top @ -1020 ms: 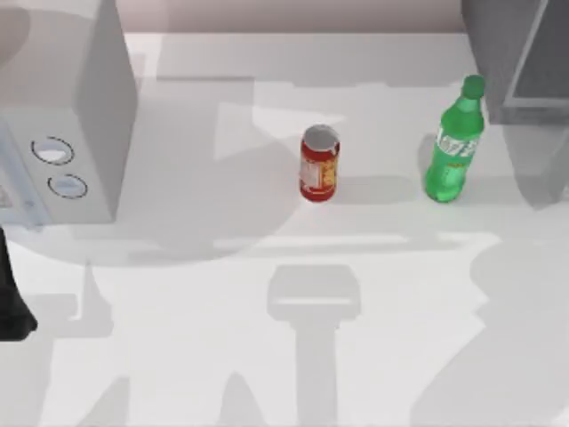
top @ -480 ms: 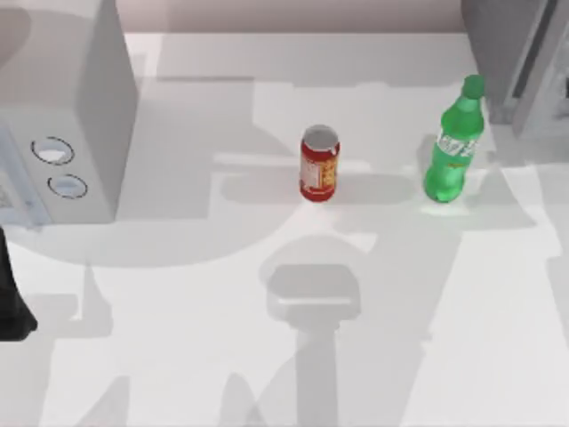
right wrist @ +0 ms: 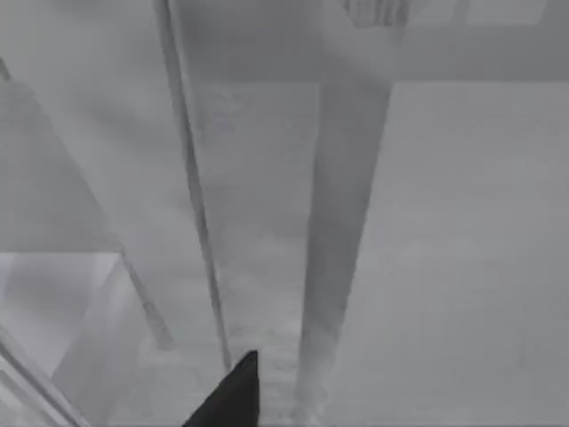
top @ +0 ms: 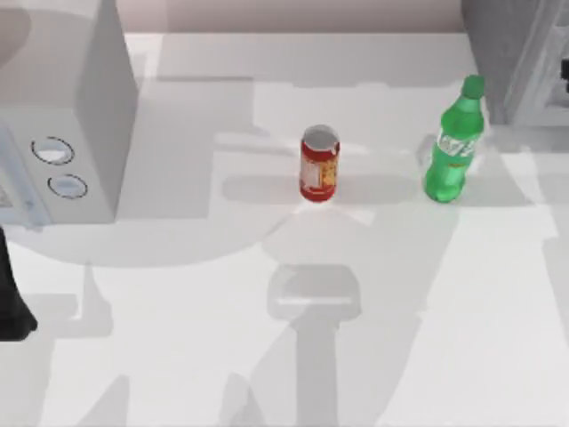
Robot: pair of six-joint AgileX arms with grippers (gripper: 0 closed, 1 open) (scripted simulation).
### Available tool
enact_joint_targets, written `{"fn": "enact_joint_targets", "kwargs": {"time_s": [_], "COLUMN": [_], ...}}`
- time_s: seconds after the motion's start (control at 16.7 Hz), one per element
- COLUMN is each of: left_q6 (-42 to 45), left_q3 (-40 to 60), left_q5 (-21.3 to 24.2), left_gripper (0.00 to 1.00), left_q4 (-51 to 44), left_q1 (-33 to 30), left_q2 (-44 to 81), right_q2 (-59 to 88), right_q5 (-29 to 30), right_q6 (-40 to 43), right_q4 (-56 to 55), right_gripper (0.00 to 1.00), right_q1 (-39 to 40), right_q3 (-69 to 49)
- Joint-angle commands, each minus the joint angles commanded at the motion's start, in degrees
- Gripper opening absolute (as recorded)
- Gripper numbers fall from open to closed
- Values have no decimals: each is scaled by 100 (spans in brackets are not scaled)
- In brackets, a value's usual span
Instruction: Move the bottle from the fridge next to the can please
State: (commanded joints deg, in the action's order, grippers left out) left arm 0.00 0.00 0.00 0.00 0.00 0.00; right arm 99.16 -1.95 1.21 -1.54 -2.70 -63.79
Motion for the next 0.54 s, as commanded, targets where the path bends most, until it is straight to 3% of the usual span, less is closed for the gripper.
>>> {"fn": "enact_joint_targets", "kwargs": {"time_s": [0.36, 0.54], "left_q6": [0, 0], "left_q3": [0, 0], "left_q5": [0, 0], "left_gripper": [100, 100], "left_q4": [0, 0], "left_q1": [0, 0], "left_q2": [0, 0], "right_q2": [1243, 1474], "right_q5": [8, 11], "right_q6": [2, 2], "right_q4": [332, 400], "right_gripper": [100, 100], "right_q1": [34, 40], "right_q3": [-1645, -1929]}}
